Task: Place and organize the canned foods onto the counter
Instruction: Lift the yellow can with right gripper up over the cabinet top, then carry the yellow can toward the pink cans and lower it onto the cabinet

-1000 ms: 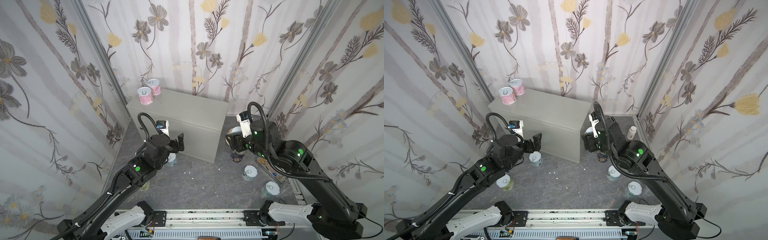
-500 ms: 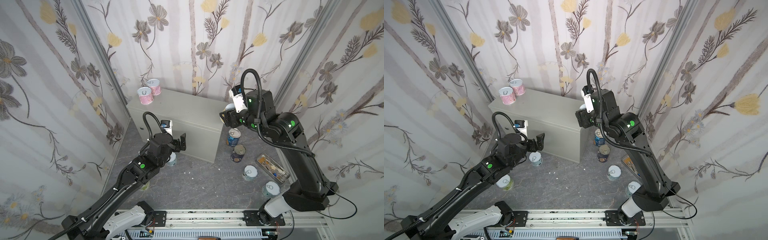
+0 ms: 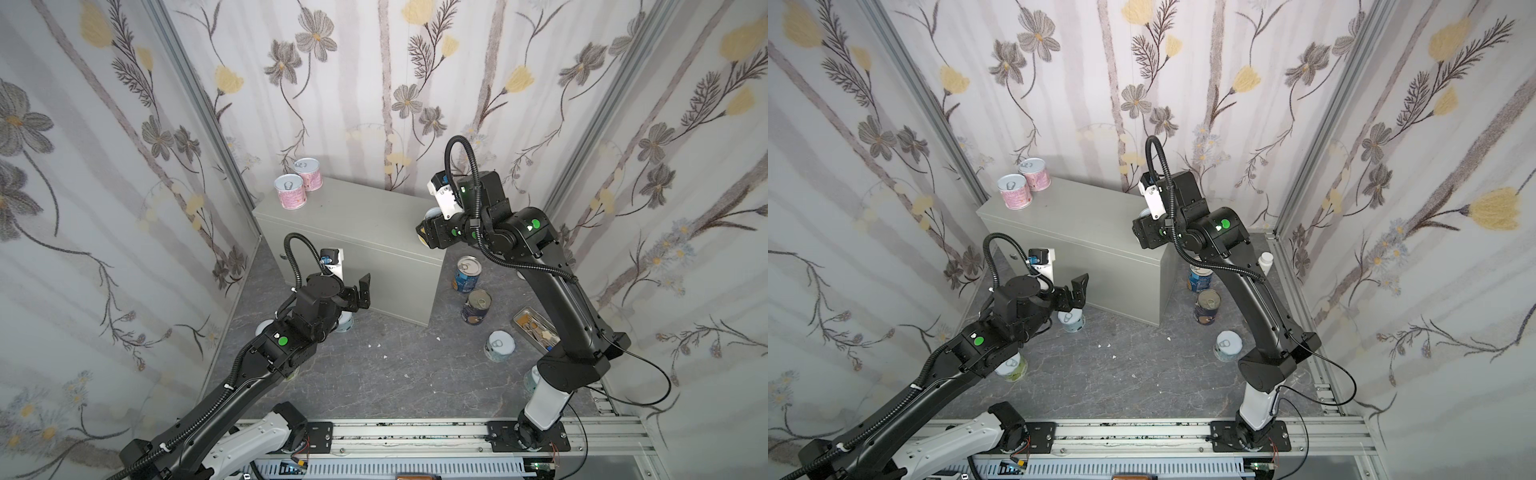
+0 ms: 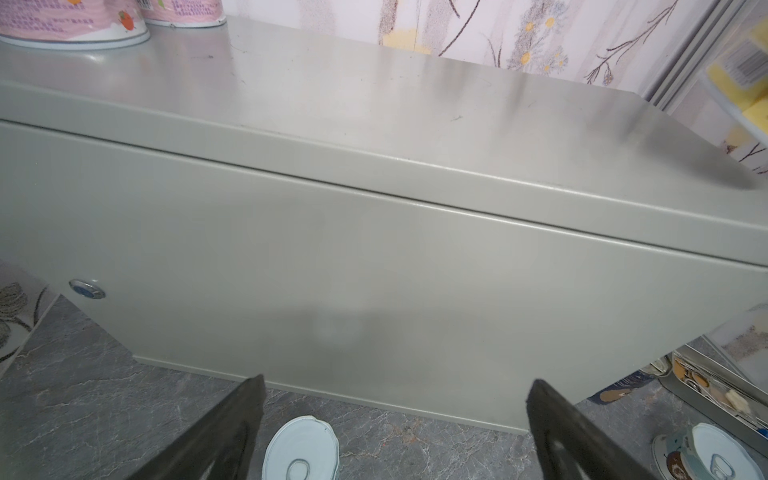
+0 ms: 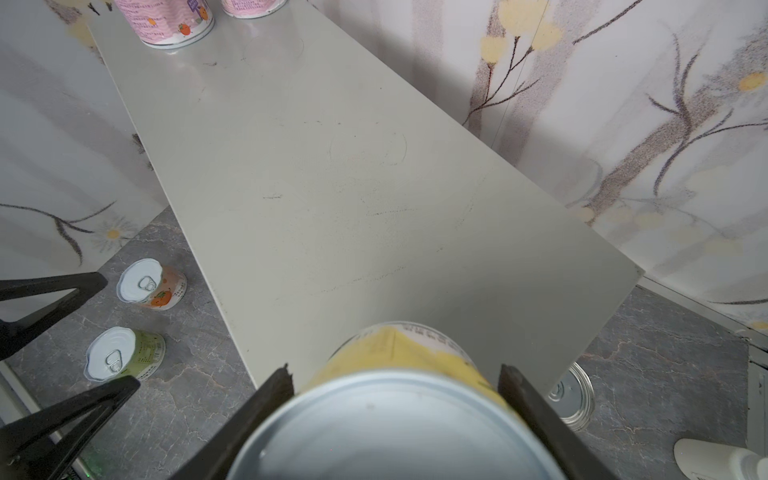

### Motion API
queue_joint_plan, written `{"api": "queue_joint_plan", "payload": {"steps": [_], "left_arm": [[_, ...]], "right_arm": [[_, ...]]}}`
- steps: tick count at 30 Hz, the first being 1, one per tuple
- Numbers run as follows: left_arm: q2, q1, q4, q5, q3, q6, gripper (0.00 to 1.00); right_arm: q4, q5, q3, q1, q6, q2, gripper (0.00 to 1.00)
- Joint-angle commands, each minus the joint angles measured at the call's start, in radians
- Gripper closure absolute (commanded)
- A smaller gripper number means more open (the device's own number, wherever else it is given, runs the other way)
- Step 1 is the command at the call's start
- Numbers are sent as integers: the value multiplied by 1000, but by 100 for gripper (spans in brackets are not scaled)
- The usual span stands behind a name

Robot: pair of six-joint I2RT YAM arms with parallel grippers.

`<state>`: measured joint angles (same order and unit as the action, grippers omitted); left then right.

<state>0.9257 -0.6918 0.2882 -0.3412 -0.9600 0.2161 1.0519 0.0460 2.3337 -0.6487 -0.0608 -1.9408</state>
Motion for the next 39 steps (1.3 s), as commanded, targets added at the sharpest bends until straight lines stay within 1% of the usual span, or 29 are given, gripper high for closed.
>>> {"api": "queue_joint_plan", "payload": {"steps": [1,8,12,15,19,24,27,32,39], "left_arm": [[-1,1,-38,11,6,6,0],[16,1,-41,20,-2,8,0],[29,2,-43,37,-12,12,0],[33,1,-44,43,-20,12,0],[35,1,-44,45,-30,8,0],[34,2,-43,51,-40,5,0],[32,1,-43,54,-45,5,0],[24,1,-42,57,-48,8,0],[-14,2,-40,58,-26,12,0]], "right_arm": [[-109,-26,9,1,26,-20,36],[-133,-49,10,-1,38,-64,36],[-147,-59,10,1,46,-91,32],[-159,-74,9,0,50,-107,28],[-178,-78,10,0,51,-125,15],[-208,-95,10,-1,52,-137,10],[-229,-110,10,-1,45,-145,10],[-274,-156,9,-5,14,-173,22],[-369,-179,9,-20,-19,-235,26]]}}
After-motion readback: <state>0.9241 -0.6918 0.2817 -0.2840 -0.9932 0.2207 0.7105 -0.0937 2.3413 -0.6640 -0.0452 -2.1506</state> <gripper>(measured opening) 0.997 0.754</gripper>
